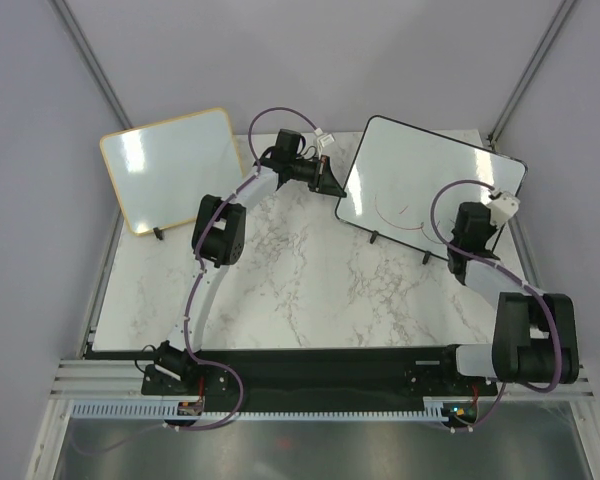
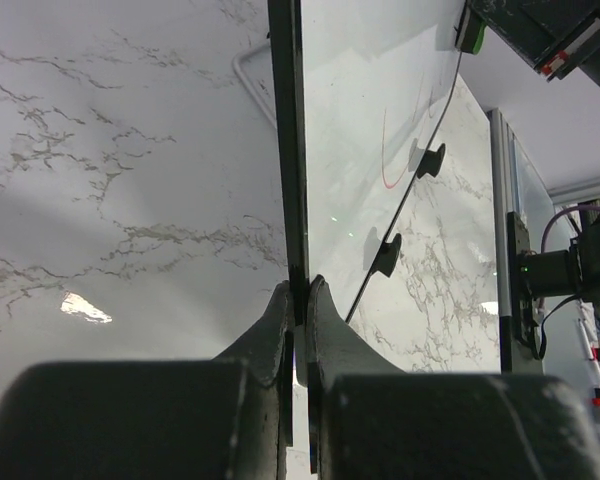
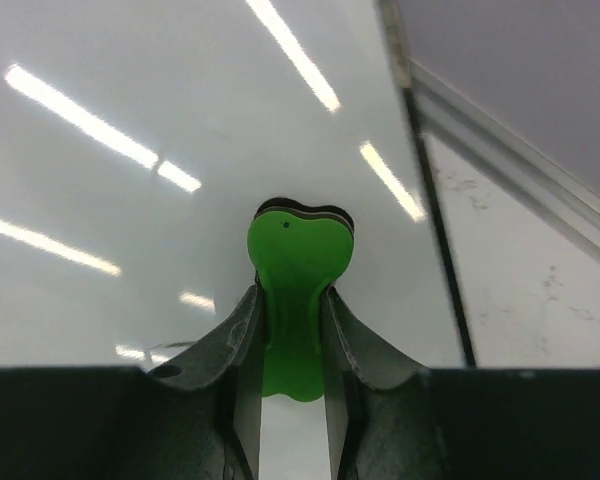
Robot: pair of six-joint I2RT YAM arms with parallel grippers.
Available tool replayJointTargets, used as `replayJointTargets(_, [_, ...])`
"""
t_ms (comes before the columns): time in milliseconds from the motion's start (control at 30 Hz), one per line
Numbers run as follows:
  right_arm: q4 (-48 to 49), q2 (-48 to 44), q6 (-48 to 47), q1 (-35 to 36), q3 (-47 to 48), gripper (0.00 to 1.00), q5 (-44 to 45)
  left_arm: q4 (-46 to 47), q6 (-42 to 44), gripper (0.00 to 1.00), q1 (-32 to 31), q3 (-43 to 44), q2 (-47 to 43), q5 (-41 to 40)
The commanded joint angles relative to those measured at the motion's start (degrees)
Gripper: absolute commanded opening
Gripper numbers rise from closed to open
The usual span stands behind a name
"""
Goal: Erase the whiteboard
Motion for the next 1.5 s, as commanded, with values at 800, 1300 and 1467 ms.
replayJointTargets(800, [-12.18,-1.17,8.79,3.28,1.47,0.0,9.68,1.47,2.92,0.02,0.94,1.73,-2.66,-4.1])
replayJointTargets(1300, [-4.71,15.86,2.62,19.27,13.07,0.0,-2.99,1.47,3.0,0.02,0.77,1.64,-3.1,-3.92])
replayJointTargets(1467, [-4.8,15.27,3.68,19.8,12.29,0.0,0.69,1.3,3.27,0.02,0.77,1.64,-3.01,-3.92])
